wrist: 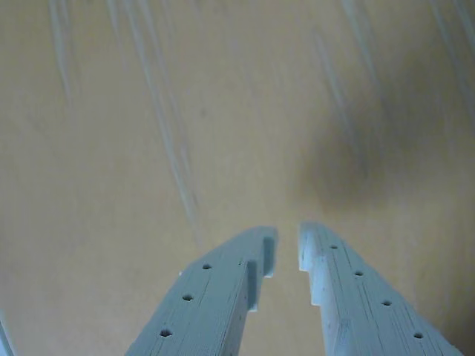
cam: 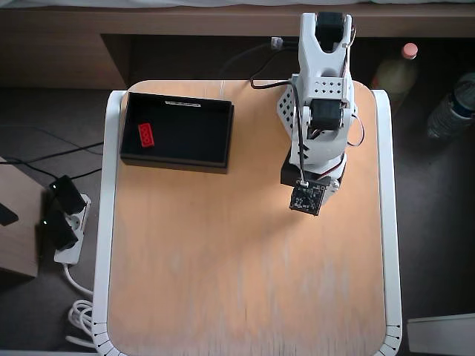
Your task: Grasp a lego block and put it in the bin.
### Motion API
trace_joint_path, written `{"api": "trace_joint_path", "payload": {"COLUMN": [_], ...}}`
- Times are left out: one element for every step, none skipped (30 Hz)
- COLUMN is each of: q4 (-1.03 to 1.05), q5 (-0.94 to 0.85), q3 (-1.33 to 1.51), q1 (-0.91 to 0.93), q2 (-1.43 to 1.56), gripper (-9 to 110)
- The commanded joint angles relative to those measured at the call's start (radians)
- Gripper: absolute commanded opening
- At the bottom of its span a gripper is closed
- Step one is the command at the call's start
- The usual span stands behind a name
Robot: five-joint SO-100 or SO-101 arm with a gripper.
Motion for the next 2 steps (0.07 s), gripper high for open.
{"api": "trace_joint_path", "payload": {"q4": [0.009,0.009], "q5": [-0.008,-0.008], "q3": [0.155,0.155], "q1": [-0.02,-0.02], "q2": [0.087,0.087], "gripper": [0,0]}}
